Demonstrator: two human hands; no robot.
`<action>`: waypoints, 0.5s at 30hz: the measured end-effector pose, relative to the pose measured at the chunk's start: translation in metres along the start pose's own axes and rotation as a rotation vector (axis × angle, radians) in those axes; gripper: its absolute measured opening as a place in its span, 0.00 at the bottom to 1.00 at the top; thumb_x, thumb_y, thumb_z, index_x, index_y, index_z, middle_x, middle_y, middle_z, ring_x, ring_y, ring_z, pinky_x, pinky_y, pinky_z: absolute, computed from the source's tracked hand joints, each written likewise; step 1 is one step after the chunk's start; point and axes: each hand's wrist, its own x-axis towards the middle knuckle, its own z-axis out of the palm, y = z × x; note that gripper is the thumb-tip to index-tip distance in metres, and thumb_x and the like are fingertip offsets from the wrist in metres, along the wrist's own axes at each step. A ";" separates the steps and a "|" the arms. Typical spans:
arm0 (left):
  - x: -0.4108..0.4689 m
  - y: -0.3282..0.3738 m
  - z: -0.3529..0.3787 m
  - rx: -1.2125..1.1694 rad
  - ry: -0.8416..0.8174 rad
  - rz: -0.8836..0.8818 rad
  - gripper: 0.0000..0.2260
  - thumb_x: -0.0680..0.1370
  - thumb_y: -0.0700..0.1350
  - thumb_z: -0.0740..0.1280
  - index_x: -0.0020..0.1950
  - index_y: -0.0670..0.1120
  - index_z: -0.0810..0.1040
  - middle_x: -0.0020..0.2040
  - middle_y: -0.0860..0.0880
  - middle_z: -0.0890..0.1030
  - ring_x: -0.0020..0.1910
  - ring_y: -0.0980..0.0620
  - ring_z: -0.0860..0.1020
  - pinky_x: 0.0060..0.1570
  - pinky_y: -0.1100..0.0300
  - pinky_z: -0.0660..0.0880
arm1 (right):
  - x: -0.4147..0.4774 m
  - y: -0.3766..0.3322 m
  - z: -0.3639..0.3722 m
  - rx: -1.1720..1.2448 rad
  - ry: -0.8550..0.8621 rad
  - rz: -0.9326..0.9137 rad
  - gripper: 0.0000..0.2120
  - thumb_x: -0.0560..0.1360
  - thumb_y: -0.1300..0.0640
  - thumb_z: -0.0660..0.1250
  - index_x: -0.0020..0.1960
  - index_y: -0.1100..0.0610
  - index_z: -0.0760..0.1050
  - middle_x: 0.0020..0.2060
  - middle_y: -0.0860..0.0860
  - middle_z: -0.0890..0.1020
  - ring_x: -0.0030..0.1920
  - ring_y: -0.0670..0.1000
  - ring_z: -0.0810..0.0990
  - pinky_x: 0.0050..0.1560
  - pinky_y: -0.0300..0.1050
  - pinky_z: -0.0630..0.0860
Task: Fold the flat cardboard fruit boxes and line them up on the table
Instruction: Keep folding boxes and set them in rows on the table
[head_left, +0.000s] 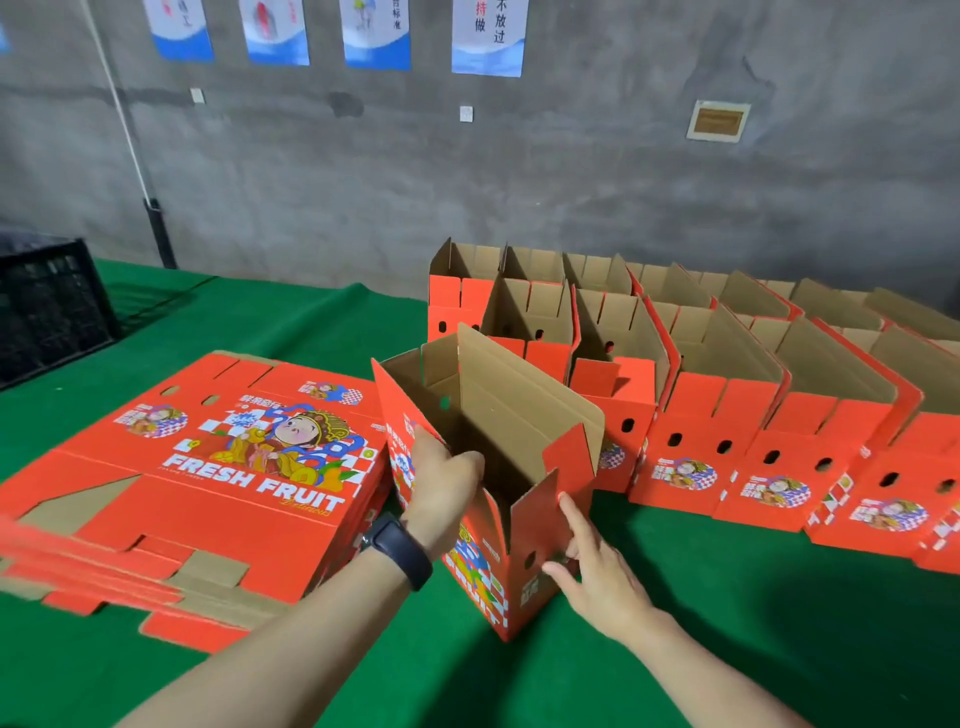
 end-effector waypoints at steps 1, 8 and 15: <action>0.007 0.003 -0.005 -0.016 -0.024 0.016 0.16 0.68 0.29 0.61 0.46 0.49 0.68 0.38 0.45 0.69 0.33 0.51 0.68 0.29 0.62 0.67 | 0.006 -0.006 0.001 -0.017 0.008 -0.010 0.47 0.77 0.46 0.65 0.63 0.24 0.25 0.65 0.53 0.74 0.60 0.53 0.76 0.61 0.43 0.68; 0.044 0.018 -0.032 -0.099 -0.233 0.017 0.25 0.69 0.24 0.55 0.59 0.43 0.73 0.37 0.49 0.77 0.34 0.55 0.74 0.30 0.64 0.70 | 0.016 -0.037 0.021 -0.144 0.061 0.009 0.44 0.79 0.40 0.58 0.66 0.36 0.19 0.75 0.49 0.63 0.69 0.49 0.71 0.65 0.45 0.69; 0.062 0.009 -0.069 -0.027 -0.420 0.009 0.23 0.75 0.35 0.66 0.69 0.49 0.70 0.57 0.48 0.79 0.51 0.50 0.78 0.49 0.52 0.76 | 0.007 -0.048 0.041 -0.106 0.075 0.030 0.42 0.76 0.40 0.63 0.70 0.41 0.31 0.73 0.50 0.67 0.66 0.51 0.75 0.64 0.47 0.71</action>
